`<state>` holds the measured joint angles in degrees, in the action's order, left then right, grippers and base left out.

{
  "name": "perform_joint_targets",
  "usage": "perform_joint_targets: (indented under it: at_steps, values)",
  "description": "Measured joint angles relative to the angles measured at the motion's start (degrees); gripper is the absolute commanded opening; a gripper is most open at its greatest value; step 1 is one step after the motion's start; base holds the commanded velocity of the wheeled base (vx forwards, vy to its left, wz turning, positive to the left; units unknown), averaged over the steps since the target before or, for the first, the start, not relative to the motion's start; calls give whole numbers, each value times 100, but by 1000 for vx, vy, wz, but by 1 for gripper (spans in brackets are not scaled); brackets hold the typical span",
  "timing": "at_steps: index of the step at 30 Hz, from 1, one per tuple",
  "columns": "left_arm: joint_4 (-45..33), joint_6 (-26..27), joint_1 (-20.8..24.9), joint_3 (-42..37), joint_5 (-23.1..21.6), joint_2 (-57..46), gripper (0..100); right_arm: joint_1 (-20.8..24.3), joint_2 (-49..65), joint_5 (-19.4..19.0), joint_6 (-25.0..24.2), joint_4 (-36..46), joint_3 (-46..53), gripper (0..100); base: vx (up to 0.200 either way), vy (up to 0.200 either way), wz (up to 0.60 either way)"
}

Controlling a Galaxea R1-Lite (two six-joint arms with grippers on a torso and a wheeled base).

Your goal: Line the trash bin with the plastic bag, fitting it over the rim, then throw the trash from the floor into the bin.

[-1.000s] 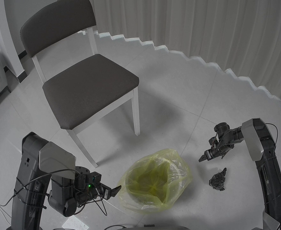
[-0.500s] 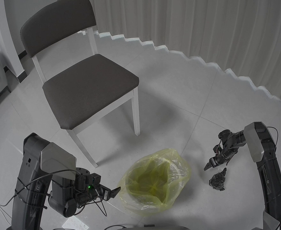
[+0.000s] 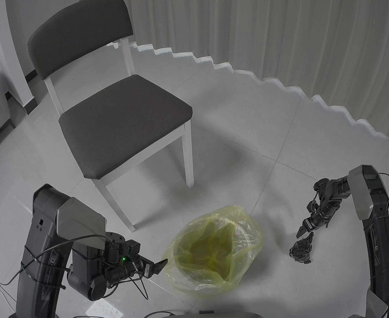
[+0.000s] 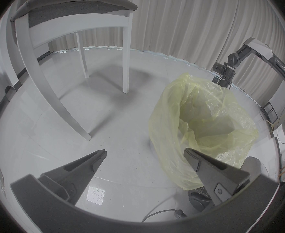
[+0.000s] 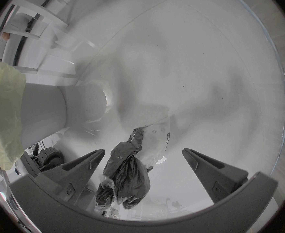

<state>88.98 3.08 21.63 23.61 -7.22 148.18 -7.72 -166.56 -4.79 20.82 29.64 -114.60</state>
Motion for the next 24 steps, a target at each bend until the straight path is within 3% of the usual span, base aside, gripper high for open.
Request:
perform_joint_targets:
  at_steps: [17, 18, 24]
  values:
    - [0, 0, 6, 22, 0, 0, 100, 122, 73, 83, 28, 417, 0, 100, 0, 0, 0]
    - [-2, 0, 6, 22, 0, 0, 100, 116, 71, 91, 26, 427, 0, 0, 0, 0, 0]
    - [0, -2, 6, 37, 0, 0, 100, 119, 68, 107, 48, 641, 0, 0, 0, 0, 0]
